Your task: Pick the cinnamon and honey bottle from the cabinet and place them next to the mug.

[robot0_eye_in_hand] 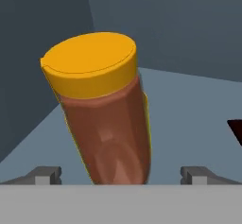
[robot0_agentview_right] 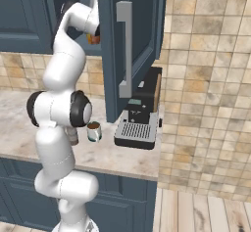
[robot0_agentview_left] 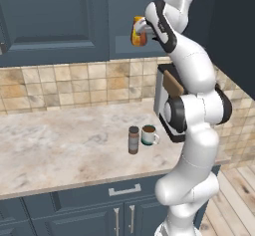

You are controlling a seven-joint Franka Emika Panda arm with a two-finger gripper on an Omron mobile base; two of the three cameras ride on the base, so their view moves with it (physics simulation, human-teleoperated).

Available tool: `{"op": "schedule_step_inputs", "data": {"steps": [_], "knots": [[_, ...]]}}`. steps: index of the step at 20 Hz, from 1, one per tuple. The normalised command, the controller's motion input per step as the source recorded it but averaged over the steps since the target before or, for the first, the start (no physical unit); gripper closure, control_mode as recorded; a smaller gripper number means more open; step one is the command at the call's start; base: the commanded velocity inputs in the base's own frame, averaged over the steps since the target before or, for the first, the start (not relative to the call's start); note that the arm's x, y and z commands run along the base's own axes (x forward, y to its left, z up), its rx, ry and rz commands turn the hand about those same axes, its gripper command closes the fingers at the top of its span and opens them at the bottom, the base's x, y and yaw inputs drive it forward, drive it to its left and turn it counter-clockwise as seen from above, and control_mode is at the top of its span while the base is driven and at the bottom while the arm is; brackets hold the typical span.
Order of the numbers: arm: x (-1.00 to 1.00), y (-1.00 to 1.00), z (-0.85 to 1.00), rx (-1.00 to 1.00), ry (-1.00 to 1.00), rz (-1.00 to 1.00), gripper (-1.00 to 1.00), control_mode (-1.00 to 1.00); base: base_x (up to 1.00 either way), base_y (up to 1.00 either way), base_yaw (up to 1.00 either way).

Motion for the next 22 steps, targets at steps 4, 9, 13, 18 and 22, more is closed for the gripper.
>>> {"op": "schedule_step_inputs", "data": {"steps": [4,9,13,18,22], "knots": [[0.19,0.01,-0.04,0.0,0.0,0.0,-1.0,-1.0,0.0,0.0,0.0],[0.18,0.05,-0.03,0.0,0.0,0.0,-1.0,-1.0,0.0,0.0,0.0],[0.13,0.13,-0.03,0.0,0.0,0.0,-1.0,-1.0,0.0,0.0,0.0],[0.16,0.16,-0.09,0.0,0.0,0.0,-1.0,-1.0,0.0,0.0,0.0],[0.08,0.08,-0.02,0.0,0.0,0.0,-1.0,-1.0,0.0,0.0,0.0]]}}
